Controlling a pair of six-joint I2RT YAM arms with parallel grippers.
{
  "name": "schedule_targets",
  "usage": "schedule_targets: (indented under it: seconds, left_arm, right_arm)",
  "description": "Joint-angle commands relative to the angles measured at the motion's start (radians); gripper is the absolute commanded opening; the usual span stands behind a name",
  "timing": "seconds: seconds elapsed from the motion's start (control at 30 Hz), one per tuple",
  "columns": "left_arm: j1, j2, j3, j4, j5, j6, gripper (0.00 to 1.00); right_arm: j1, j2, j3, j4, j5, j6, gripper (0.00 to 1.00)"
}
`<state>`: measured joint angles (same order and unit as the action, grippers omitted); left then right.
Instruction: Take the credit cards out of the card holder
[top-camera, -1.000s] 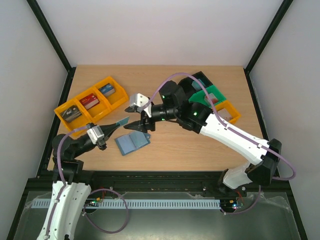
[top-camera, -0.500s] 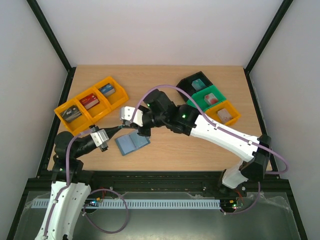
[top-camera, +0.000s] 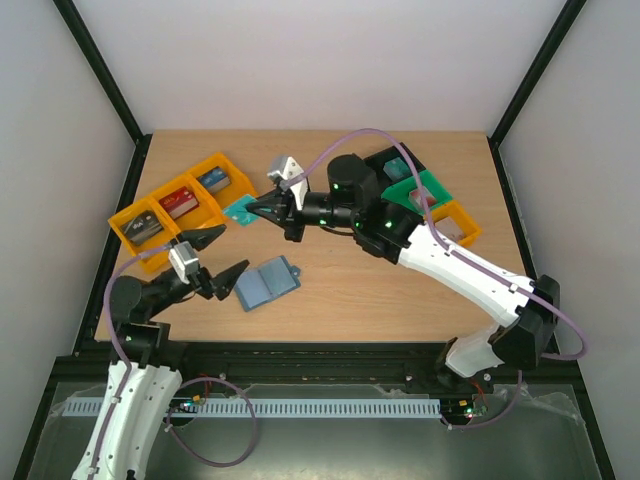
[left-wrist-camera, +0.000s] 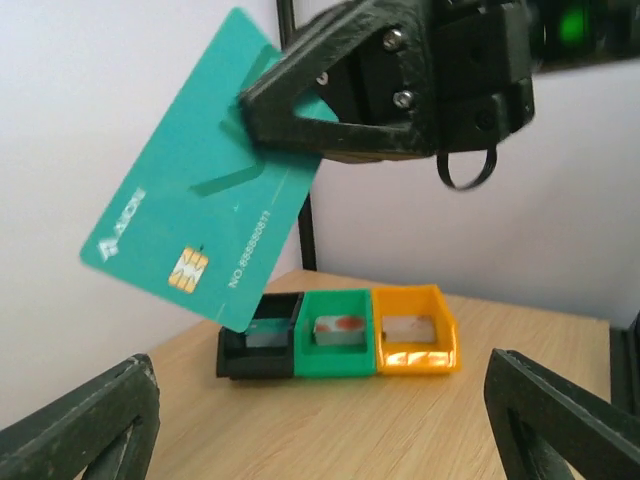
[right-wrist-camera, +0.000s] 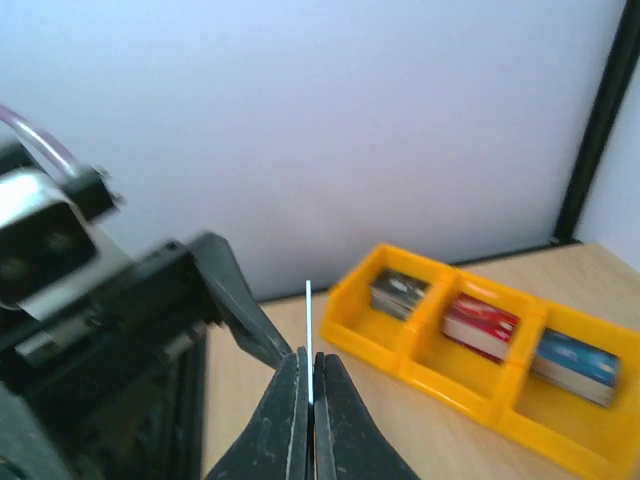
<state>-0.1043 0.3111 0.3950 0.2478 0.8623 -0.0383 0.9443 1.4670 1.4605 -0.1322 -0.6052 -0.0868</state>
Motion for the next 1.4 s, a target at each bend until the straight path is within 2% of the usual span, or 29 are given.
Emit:
schedule_targets:
  seconds: [0.0,0.13,0.2,0.37,0.43,0.67,0.7,0.77,0.8,0.83,0.9,1.03,1.1,1.2,1.37]
  left_arm:
    - [-0.012,0.015,-0.028,0.268,-0.026,-0.365,0.88]
    - [-0.018,0.021,-0.025,0.363,-0.06,-0.56,0.77]
    - [-0.021,0.025,-0.028,0.396,-0.059,-0.601,0.7]
    - [-0.026,0.02,-0.012,0.376,-0.025,-0.584,0.21]
    - [-0.026,0.023,-0.005,0.381,-0.025,-0.596,0.05]
    - [-0.026,0.019,0.026,0.295,-0.054,-0.624,0.02]
    - [-0.026,0.02,0.028,0.269,-0.076,-0.637,0.03]
    - [-0.023,0.024,0.029,0.217,-0.13,-0.677,0.03]
    - [-0.021,0.027,0.029,0.199,-0.16,-0.708,0.02]
    - [-0.017,0.03,0.028,0.187,-0.182,-0.74,0.02]
    - [-0.004,0.039,0.022,0.166,-0.221,-0.811,0.02]
    - [0.023,0.063,-0.016,0.157,-0.275,-0.953,0.02]
    - [0.043,0.07,-0.039,0.16,-0.29,-1.032,0.02]
    - [0.066,0.078,-0.043,0.192,-0.277,-1.084,0.02]
    - [0.082,0.08,-0.039,0.219,-0.268,-1.097,0.02]
  right_arm:
    - [-0.01,-0.039,-0.124,0.403,-0.222,0.317,0.02]
    - [-0.01,-0.04,-0.167,0.52,-0.261,0.377,0.01]
    - [-0.01,-0.037,-0.181,0.567,-0.281,0.394,0.02]
    - [-0.01,-0.028,-0.16,0.522,-0.281,0.375,0.02]
    - [-0.011,-0.028,-0.15,0.489,-0.279,0.354,0.02]
    - [-0.022,-0.035,-0.075,0.247,-0.196,0.175,0.04]
    - [-0.024,-0.039,-0.066,0.219,-0.168,0.157,0.16]
    - [-0.025,-0.055,-0.05,0.151,-0.062,0.095,0.49]
    - [-0.027,-0.07,-0.049,0.118,0.005,0.049,0.6]
    - [-0.027,-0.091,-0.056,0.102,0.086,-0.004,0.68]
    - [-0.026,-0.136,-0.1,0.146,0.258,-0.136,0.79]
    - [-0.021,-0.138,-0.144,0.304,0.511,-0.574,0.82]
    - [-0.014,-0.124,-0.204,0.433,0.518,-0.861,0.82]
    - [-0.006,-0.104,-0.355,0.763,0.425,-1.266,0.83]
    - [0.078,0.026,-0.366,1.007,0.403,-1.749,0.83]
